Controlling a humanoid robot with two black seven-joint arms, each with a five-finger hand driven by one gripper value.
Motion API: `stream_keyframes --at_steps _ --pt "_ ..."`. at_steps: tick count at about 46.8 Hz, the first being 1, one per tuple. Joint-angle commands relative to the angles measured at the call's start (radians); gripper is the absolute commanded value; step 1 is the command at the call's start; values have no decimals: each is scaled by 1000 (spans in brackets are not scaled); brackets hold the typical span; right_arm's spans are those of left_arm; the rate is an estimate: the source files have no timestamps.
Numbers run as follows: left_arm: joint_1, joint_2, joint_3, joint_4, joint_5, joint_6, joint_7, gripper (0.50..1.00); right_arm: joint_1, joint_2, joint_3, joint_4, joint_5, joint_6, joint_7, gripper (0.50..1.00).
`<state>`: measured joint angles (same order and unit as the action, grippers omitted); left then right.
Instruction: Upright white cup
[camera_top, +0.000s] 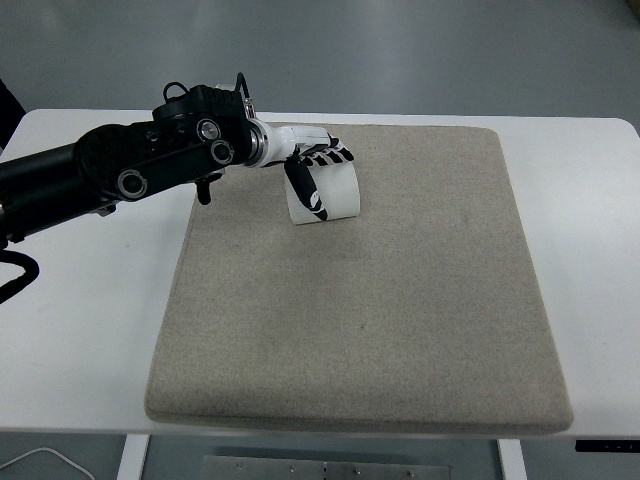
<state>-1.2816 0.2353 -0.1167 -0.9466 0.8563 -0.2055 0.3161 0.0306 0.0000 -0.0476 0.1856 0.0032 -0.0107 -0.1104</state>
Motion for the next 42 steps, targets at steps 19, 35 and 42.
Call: stream_keyframes --at_steps 19,35,42 --pt "7 -4 0 2 10 0 -2 981 0 0 0 0 0 0 0 930" --pt "8 -4 0 2 26 -2 -3 924 0 0 0 0 0 0 0 930" --pt "13 -4 -1 2 58 -2 -5 804 0 0 0 0 0 0 0 930"
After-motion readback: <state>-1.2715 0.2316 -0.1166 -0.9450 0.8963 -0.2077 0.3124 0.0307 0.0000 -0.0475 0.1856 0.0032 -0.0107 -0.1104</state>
